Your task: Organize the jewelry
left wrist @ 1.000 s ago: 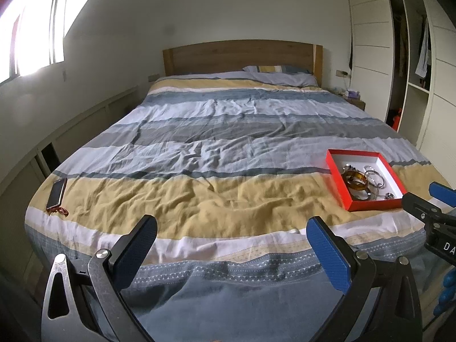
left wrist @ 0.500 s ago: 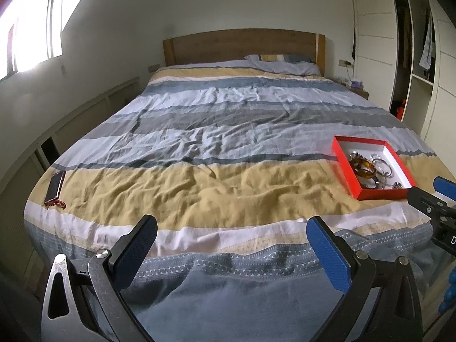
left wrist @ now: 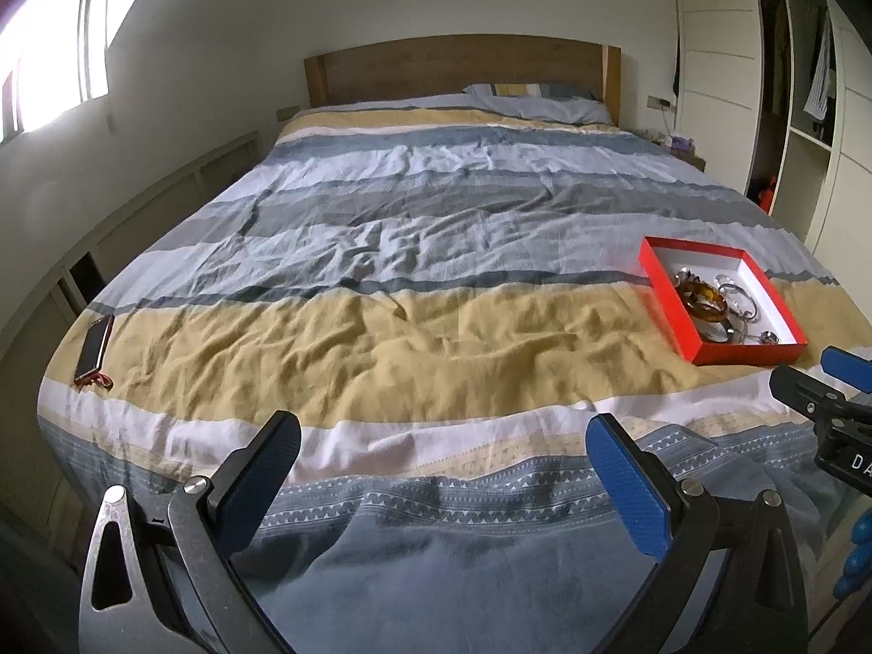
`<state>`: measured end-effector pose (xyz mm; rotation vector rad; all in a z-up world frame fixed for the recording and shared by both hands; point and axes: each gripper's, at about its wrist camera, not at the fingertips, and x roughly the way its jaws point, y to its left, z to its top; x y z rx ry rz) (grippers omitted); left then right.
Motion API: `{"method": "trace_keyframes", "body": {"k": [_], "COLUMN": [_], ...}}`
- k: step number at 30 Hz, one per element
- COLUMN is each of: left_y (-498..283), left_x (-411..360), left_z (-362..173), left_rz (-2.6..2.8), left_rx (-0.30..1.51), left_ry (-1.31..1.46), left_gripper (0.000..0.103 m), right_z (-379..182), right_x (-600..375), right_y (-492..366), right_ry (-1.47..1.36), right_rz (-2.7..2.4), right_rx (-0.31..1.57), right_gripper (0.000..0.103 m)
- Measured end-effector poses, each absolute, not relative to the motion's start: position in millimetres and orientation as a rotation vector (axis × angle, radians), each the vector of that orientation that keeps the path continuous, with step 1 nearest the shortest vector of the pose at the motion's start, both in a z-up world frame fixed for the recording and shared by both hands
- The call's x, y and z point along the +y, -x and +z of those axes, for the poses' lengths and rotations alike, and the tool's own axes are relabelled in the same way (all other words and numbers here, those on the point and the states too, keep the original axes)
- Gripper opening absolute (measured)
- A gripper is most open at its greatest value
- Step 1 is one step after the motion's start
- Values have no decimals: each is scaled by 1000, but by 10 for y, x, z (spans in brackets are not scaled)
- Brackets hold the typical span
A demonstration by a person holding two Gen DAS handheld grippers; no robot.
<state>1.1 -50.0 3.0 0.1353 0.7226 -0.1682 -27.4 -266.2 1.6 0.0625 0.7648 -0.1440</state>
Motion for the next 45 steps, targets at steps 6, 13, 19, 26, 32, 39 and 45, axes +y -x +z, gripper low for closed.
{"method": "trace_keyframes", "body": {"k": [6,13,19,26,32,39,45], "left_y": [-77,-145,-199,-239,-243,-245,-250], "left_x": [-487,-470,-447,-439,-439,-446,-447], "left_z": [-53,-148,-204,-239,-244,-251,-267], "left_rz": [-166,-160,-149,-150,-149,-151,-147], "left_rx": [750,778,793,807,812,813,822], "left_ry": [-131,-128,-124,-122,-119,-122,-119], "left_gripper": [102,102,102,102,102,102,102], "right_z": [-86,-194,-262,-289,-287,-285,-286], "right_x": [-2706,-2732,-2760,-2808,-2827,-2837,-2847], "right_y": [215,162,129,126,125,128,130], "right_ry": [-69,-75,-80,-90,-90,-90,-89], "right_rz": [-153,-156,-161,-170,-172,-171,-170], "right_rx": [792,821,838,844,841,841,842], "right_gripper": [72,72,72,72,72,72,72]}}
